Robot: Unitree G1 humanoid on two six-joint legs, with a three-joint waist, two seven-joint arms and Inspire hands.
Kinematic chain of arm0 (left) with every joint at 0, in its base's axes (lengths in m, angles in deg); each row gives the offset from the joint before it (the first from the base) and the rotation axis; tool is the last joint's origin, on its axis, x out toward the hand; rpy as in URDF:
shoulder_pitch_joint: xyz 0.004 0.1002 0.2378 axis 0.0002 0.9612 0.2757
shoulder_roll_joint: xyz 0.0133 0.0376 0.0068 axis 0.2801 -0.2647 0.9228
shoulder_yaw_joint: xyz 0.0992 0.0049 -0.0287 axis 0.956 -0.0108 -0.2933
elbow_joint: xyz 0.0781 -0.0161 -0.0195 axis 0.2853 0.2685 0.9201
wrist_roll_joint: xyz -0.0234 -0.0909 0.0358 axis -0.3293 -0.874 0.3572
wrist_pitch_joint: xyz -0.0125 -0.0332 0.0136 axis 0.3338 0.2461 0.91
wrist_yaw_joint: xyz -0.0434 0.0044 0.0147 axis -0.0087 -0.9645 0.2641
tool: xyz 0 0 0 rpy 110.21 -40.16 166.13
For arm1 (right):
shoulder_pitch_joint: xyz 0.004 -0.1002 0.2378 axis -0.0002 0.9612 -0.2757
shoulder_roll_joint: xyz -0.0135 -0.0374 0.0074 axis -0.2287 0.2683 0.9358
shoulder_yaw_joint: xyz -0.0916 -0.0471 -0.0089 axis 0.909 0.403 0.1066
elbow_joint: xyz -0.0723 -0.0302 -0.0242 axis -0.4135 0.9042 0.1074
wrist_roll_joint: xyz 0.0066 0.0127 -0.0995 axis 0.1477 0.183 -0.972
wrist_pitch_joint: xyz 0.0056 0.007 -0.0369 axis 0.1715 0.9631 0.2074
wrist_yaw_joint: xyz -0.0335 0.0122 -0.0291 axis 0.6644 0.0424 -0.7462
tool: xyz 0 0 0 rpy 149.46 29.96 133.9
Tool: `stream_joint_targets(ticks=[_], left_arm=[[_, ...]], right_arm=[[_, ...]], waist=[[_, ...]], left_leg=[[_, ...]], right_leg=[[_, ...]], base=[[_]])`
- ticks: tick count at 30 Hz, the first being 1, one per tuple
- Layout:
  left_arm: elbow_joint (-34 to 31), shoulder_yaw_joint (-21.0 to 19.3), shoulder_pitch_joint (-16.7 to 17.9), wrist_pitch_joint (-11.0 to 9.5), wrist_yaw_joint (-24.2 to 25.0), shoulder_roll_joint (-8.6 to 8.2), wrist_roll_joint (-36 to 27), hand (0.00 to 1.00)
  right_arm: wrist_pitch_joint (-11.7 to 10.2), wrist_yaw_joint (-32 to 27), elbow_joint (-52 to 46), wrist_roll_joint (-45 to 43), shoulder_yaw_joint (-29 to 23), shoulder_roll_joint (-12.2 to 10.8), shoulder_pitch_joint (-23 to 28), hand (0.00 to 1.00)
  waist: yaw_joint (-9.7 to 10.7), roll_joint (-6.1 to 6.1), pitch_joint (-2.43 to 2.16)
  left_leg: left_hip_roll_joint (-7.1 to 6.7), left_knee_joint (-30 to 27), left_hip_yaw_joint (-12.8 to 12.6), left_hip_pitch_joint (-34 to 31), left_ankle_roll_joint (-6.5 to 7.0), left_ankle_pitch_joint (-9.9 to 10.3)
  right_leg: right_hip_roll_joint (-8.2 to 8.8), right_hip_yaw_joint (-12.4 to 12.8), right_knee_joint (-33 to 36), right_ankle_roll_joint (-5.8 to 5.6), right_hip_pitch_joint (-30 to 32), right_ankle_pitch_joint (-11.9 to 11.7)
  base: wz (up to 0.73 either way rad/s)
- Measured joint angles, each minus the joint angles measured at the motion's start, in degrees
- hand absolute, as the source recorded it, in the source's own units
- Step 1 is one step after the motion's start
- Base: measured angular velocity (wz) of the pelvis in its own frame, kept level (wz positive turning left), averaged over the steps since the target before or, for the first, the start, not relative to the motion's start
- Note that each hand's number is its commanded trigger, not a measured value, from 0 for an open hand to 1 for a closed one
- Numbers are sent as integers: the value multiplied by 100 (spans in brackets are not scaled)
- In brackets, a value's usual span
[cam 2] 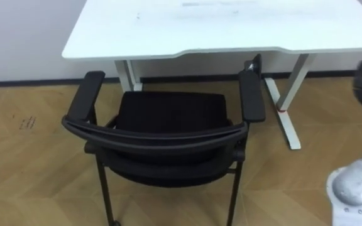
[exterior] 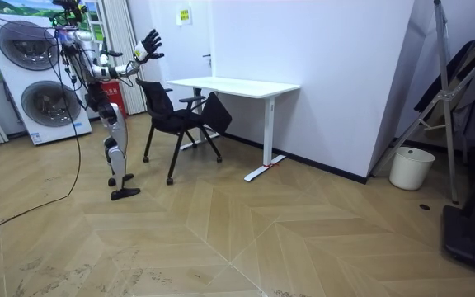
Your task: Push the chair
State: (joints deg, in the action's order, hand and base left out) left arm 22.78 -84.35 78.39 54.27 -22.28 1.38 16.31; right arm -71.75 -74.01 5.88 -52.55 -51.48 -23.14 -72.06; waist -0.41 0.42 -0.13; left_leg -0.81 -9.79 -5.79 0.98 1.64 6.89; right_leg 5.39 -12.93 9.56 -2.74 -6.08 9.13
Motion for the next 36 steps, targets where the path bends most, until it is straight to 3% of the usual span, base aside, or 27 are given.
stream_joint_targets(ticks=[2, 8, 11, 15, 18, 22, 23, 26, 29, 32, 36], left_arm=[[2, -399, 34, 4, -229, 11, -341, 0], [5, -1303, 144, 45, -814, 69, -1665, 0], [72, -1366, 284, 60, -1022, 77, -2316, 0], [246, -1271, 538, 172, -1096, 35, -3235, 0], [925, -981, 876, 251, -1002, 17, -4118, 0], [2777, -381, 1453, 461, -235, -240, -4967, 0], [3485, -362, 1574, 499, 46, -415, -4984, 0], [5061, -348, 1834, 570, 715, -704, -4773, 0], [6014, -161, 2070, 731, 1284, -789, -4437, 0], [6680, -54, 2053, 877, 1864, -775, -3850, 0], [7056, 135, 1843, 1100, 2356, -753, -3287, 0]], right_arm=[[11, -174, 1, 704, -503, 117, 86, 0], [27, -536, 6, 2173, -1528, 443, 114, 0], [94, -620, 183, 2820, -1833, 444, 232, 0], [298, -541, 371, 3737, -1847, 412, 592, 0], [405, -118, 1068, 4992, -1802, 300, 919, 0], [690, 894, 2572, 6766, -1616, -412, 1581, 0], [705, 1191, 3203, 7056, -1610, -617, 1696, 0], [748, 1794, 4907, 7155, -1393, -898, 1794, 0], [842, 2446, 6217, 6912, -1095, -937, 1784, 0], [1002, 3018, 6924, 6483, -628, -908, 1668, 0], [1274, 3578, 7277, 5759, -83, -894, 1392, 0]], waist=[[25, 56, 22], [128, 77, -7], [151, 64, -5], [162, 24, 3], [154, 27, 25], [146, 2, 7], [156, -16, -18], [170, -58, -12], [252, -55, -9], [232, -57, -8], [256, -74, -6]], left_leg=[[-2, -3, -5, 16, -9, 5], [5, 4, -59, -61, -28, 23], [6, 33, -65, -64, -39, 36], [22, 48, -117, -60, -49, 65], [37, 43, -161, -62, -51, 113], [68, 47, -164, 32, -64, 213], [73, 57, -169, 74, -65, 266], [108, -13, -188, 151, -59, 380], [105, -156, -168, 138, -40, 469], [94, -207, -178, 125, -41, 510], [83, -310, -193, 93, -26, 522]], right_leg=[[-1, 19, -5, -2, 28, 53], [-8, 75, -13, 0, 121, 69], [-19, 81, -71, 1, 114, 69], [-29, 122, -73, 2, 103, 70], [-35, 155, -64, 2, 107, 69], [-53, 126, -44, 0, 6, 71], [-53, 155, -26, -23, -29, 85], [-50, 192, 25, -68, -96, 126], [-37, 169, 29, -80, -157, 137], [-5, 169, 22, -85, -163, 140], [20, 173, 19, -88, -185, 156]], base=[[0], [-3], [-1], [-6], [-8], [-2], [0], [-8], [0], [-1], [0]])
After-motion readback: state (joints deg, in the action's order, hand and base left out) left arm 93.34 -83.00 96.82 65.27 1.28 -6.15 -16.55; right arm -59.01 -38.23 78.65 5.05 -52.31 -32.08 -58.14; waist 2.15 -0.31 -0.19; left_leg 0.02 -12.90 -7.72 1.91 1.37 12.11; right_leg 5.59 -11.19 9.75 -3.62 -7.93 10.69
